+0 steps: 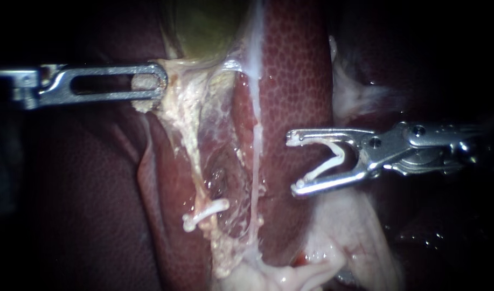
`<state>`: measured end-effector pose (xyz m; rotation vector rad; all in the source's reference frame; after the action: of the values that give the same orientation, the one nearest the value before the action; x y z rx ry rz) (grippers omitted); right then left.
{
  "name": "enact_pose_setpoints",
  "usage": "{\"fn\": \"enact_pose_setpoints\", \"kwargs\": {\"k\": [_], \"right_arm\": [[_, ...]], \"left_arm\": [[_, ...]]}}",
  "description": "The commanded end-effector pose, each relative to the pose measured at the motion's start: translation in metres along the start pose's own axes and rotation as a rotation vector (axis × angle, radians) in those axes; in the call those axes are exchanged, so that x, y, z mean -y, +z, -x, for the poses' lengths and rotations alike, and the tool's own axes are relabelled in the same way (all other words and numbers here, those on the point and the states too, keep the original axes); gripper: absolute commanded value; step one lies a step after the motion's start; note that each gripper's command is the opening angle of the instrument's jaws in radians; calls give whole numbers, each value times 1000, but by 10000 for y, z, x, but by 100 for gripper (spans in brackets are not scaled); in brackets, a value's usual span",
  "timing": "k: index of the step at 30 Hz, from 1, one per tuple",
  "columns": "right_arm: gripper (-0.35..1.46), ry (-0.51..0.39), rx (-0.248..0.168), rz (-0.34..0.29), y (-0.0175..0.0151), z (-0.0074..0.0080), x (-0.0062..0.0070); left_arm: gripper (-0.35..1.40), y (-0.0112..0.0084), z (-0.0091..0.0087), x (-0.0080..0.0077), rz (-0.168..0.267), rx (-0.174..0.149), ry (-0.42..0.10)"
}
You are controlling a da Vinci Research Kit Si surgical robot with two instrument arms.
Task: Clipping second clip left tube
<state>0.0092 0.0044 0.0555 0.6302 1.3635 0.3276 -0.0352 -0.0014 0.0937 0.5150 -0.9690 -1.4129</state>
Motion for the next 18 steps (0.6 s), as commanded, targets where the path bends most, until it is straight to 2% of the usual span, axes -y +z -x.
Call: {"fn": "enact_pose_setpoints", "kwargs": {"k": [1, 8, 18], "right_arm": [[60, 0, 0, 0, 0, 0, 0], [60, -6, -4, -3, 10, 5, 1], [60, -23, -31, -35, 73, 41, 1]], "left_arm": [[-35, 0, 0, 0, 0, 0, 0], [-35, 0, 0, -1, 0, 0, 1], [-35, 0, -1, -2, 0, 0, 1]]}}
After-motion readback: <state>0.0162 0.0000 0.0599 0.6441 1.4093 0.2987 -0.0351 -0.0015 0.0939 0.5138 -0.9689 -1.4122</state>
